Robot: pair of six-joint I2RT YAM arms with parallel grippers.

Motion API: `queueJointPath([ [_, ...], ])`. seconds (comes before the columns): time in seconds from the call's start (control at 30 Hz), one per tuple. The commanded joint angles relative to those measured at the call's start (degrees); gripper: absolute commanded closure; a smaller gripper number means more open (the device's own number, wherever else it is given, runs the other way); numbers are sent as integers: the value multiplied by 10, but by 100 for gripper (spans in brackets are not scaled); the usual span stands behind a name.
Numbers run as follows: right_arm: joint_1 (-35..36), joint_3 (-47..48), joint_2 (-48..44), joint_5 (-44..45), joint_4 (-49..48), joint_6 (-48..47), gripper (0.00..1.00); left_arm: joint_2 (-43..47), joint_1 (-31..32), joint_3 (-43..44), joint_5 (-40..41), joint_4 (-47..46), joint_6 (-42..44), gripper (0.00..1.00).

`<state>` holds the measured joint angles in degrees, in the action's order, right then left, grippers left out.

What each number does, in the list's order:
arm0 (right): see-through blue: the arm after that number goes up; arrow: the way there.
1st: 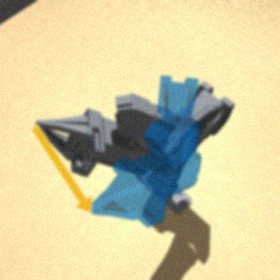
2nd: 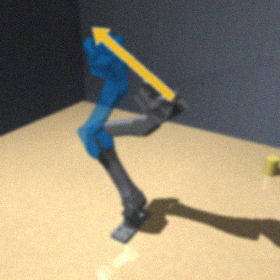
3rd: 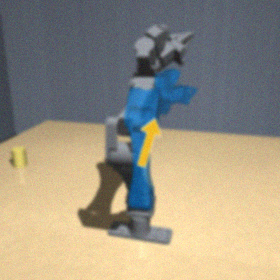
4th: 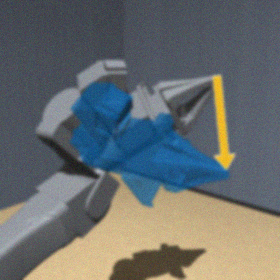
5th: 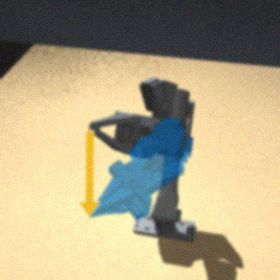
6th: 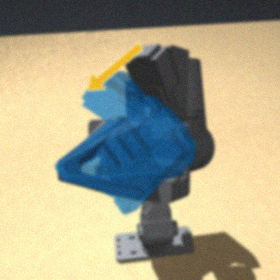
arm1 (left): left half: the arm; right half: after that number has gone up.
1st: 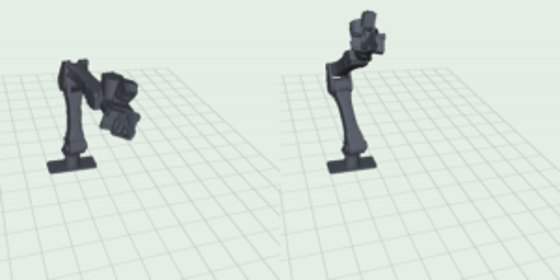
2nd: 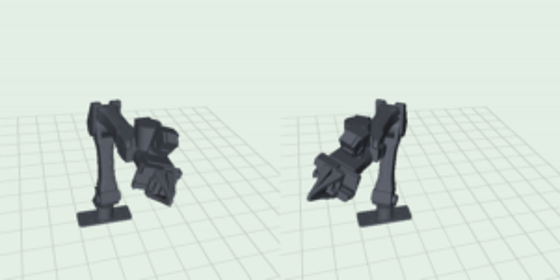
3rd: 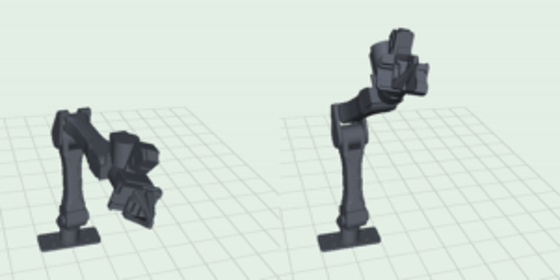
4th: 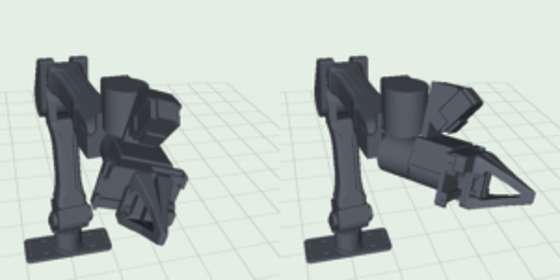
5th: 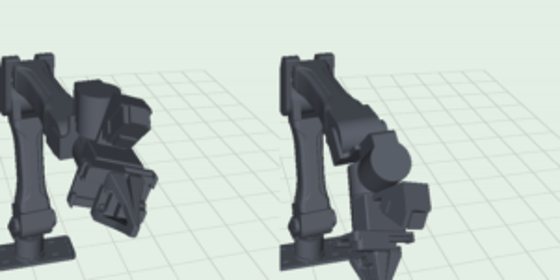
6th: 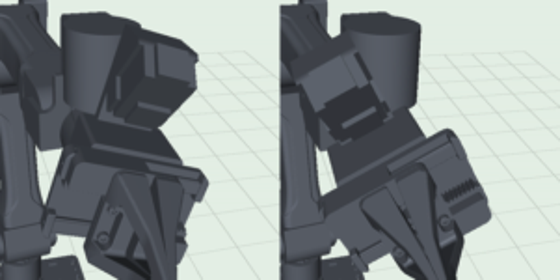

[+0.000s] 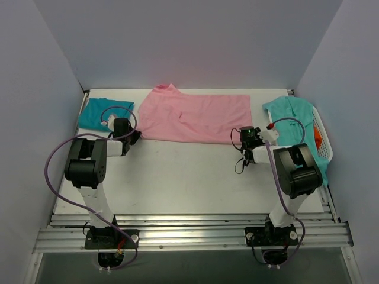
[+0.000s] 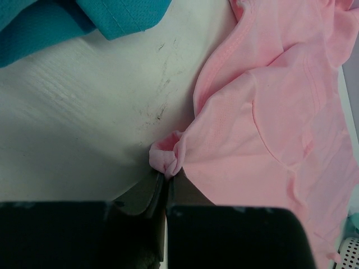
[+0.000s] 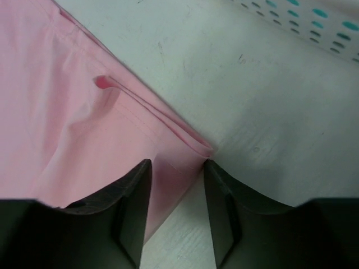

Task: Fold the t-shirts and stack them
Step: Fold the flattened tshirt in 1/3 of the way

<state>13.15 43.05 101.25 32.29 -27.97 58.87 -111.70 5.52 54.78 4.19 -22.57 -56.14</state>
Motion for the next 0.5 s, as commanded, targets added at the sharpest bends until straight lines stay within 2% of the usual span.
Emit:
queueJointPath([
  [0.0,-3,7,28,-31,28,-4,64,-16,-4,12,-4,7,13,98],
  [0.1,-3,7,28,-32,24,-9,80,-17,-4,13,-4,6,15,98],
  [0.13,-4,7,28,-31,23,-9,93,-17,-4,13,-4,6,15,98],
  [0.17,-3,7,28,-31,24,-8,98,-17,-5,14,-5,6,15,98],
  [0.47,-3,-20,-20,-21,55,5,100,25,-3,-18,-8,7,13,98],
])
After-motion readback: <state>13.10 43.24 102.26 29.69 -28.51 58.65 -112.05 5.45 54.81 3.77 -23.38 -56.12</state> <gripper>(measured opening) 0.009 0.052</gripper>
